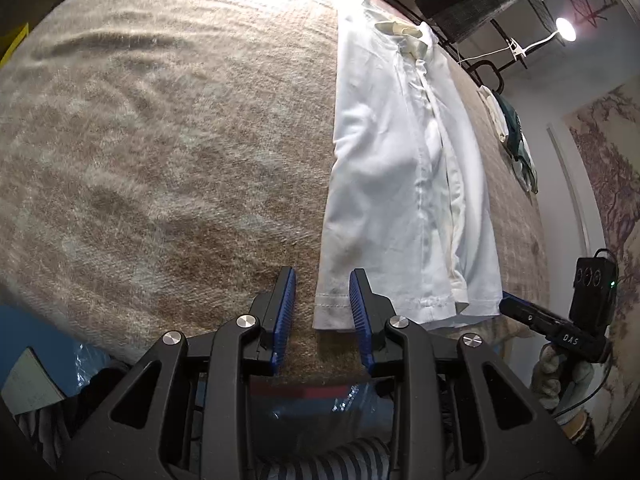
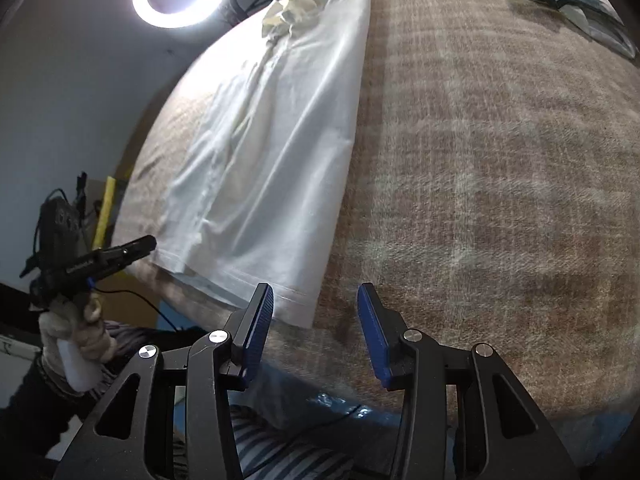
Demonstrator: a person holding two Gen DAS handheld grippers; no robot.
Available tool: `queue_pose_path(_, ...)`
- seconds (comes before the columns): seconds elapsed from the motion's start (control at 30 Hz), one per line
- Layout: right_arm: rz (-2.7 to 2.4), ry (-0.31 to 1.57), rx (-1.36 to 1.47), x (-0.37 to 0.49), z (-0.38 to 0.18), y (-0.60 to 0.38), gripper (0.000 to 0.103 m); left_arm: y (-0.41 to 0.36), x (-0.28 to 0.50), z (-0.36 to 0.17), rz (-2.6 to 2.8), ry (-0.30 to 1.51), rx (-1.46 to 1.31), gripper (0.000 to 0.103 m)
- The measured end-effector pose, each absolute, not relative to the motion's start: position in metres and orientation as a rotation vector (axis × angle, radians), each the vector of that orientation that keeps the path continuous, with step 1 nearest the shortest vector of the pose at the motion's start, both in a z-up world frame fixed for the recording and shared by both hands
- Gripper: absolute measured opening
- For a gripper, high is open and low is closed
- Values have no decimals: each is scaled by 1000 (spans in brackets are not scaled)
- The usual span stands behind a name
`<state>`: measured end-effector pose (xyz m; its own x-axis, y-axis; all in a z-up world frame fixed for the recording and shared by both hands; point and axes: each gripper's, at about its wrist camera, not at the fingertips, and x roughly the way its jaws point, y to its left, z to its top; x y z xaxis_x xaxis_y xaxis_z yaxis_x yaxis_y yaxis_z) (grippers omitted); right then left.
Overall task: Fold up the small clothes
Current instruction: 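Grasp the shirt hem with both tools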
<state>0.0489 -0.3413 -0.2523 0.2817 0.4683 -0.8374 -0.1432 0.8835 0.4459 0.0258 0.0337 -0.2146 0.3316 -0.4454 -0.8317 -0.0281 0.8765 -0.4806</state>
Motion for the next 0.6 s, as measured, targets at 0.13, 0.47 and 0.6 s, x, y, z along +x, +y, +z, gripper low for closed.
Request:
queue_pose_path(0.13,446,1215,261,51,-253,-330,2,22,28,-214,-290,1199,-386,2)
queue_pose_path(0.47,439,1164,375,37,-246,-365,1,17,18,-209,-321,1169,-364,0)
queue_pose_path(0.6,451,1196,324,38,-256,-352,3,19,18,-210,-318,1179,-395,3)
